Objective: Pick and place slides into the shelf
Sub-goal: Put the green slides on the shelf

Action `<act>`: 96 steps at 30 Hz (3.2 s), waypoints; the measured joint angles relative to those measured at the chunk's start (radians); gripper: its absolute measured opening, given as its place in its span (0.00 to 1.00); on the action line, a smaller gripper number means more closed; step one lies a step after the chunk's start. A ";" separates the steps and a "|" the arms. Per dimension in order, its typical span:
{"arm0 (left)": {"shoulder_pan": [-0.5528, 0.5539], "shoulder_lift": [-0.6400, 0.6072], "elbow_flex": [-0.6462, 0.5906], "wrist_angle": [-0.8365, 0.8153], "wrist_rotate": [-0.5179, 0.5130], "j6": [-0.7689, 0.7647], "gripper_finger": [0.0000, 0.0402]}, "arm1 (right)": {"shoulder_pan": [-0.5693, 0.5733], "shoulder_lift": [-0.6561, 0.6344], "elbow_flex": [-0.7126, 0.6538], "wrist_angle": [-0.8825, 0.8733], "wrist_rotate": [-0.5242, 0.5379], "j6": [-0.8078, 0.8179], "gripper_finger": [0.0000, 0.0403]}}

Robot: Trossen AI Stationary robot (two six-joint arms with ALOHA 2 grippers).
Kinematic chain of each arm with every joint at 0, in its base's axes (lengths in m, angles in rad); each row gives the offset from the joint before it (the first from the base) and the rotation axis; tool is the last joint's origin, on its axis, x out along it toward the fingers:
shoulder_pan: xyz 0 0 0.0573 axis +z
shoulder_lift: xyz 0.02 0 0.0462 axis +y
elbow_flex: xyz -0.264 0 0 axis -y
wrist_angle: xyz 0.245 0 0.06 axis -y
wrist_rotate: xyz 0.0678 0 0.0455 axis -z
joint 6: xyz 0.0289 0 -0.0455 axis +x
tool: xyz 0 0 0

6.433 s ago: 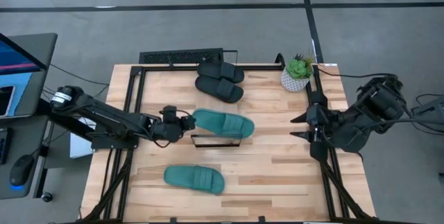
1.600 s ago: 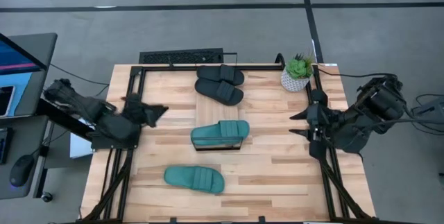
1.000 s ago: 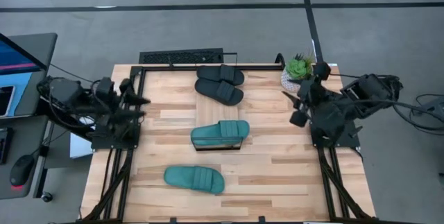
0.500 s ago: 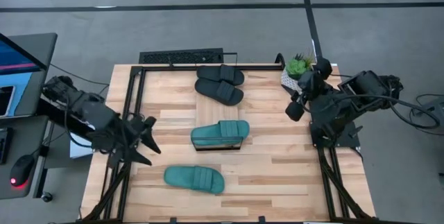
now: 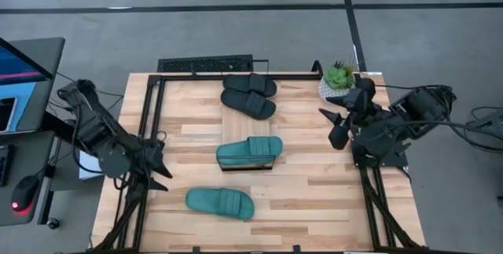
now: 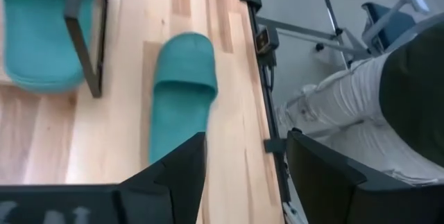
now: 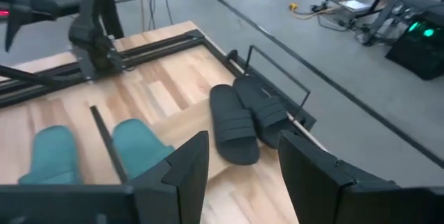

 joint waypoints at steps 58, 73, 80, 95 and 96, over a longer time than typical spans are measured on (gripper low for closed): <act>0.127 0.744 -0.039 0.585 -0.190 -0.786 0.45 | 0.023 -0.010 0.000 0.000 -0.271 -0.157 0.41; 0.160 0.757 -0.039 0.491 -0.228 -0.787 0.45 | 0.024 -0.027 0.000 0.000 -0.341 -0.207 0.41; 0.167 0.789 -0.039 0.464 -0.177 -0.804 0.45 | 0.024 -0.033 0.000 0.000 -0.370 -0.209 0.41; 0.169 0.786 -0.039 0.473 -0.136 -0.850 0.45 | 0.024 -0.037 0.000 0.000 -0.370 -0.224 0.41; 0.169 0.786 -0.039 0.476 -0.135 -0.851 0.45 | 0.024 -0.037 0.000 0.000 -0.370 -0.224 0.41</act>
